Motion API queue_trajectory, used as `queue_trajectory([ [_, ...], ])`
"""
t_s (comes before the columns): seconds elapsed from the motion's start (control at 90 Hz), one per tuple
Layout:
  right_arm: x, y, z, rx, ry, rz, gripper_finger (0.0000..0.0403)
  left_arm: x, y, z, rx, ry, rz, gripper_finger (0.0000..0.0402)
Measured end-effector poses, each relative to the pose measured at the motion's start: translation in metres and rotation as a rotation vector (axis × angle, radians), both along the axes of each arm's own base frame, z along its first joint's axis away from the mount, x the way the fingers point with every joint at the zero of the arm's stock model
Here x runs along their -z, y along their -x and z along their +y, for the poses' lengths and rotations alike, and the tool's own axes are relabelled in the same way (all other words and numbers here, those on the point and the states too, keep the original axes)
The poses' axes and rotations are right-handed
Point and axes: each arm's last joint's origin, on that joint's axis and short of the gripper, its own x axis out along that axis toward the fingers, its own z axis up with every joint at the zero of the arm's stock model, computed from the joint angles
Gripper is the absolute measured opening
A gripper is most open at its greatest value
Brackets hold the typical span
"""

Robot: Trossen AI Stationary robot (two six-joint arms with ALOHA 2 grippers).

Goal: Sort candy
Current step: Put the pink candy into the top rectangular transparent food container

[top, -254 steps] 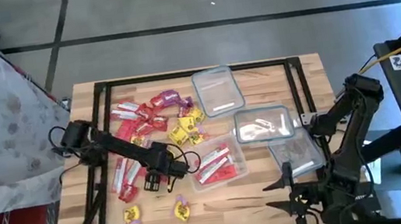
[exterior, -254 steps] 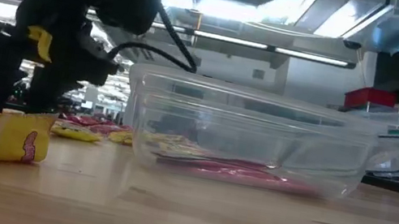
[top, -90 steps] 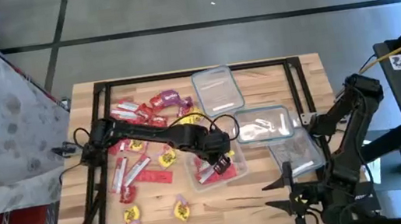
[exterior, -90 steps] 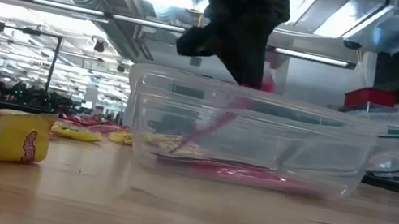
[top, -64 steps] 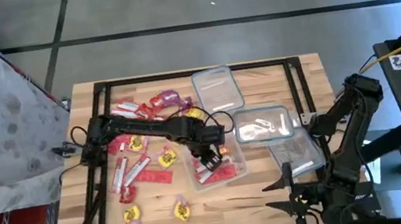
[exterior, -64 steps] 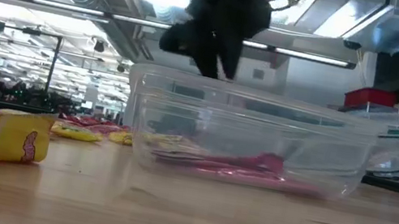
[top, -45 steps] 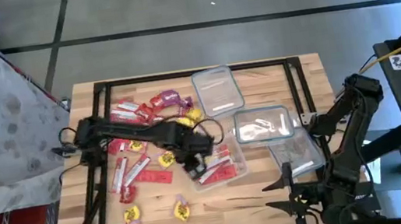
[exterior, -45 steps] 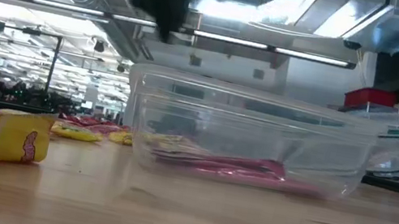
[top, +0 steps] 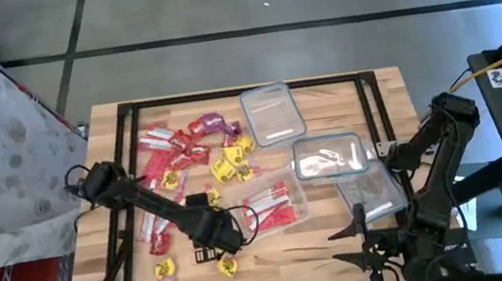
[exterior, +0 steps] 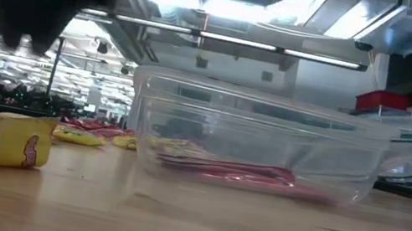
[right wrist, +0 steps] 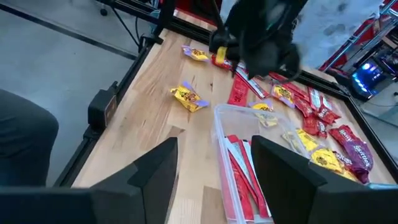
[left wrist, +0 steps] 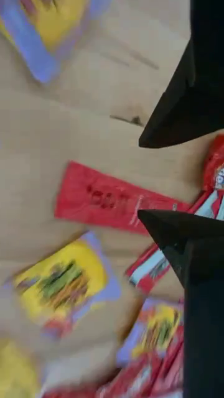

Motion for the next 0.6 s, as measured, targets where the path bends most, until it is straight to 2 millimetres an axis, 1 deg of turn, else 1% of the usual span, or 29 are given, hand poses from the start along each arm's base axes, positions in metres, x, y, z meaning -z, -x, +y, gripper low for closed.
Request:
queue_trajectory([
  [0.1,0.0,0.0,0.0,-0.002,0.006,0.0,0.0193,0.022,0.008,0.005,0.003,-0.01,0.03,0.0197],
  [0.2,0.0,0.0,0.0,-0.007,0.019,0.0,0.0193,0.037,0.015,0.014,0.008,-0.037,0.057,0.0218],
  [0.278,0.0,0.0,0.0,-0.011,0.027,-0.001,0.0193,0.049,0.017,0.02,-0.01,-0.053,0.04,0.0227],
  [0.333,0.0,-0.001,-0.001,-0.007,0.028,0.0,0.0193,0.056,0.018,0.024,-0.006,-0.027,0.034,0.0228],
  [0.4,0.0,-0.002,-0.001,-0.003,0.028,0.0,0.0193,0.064,0.019,0.028,0.015,0.022,0.029,0.022],
  [0.467,0.0,-0.002,-0.001,-0.003,0.027,0.0,0.0193,0.068,0.02,0.029,0.027,0.058,0.021,0.0204],
  [0.522,0.0,-0.004,-0.002,0.002,0.023,-0.001,0.0193,0.069,0.018,0.03,0.025,0.071,0.016,0.0184],
  [0.6,0.0,-0.003,-0.002,0.002,0.015,0.002,0.0193,0.068,0.017,0.03,0.022,0.078,0.013,0.0147],
])
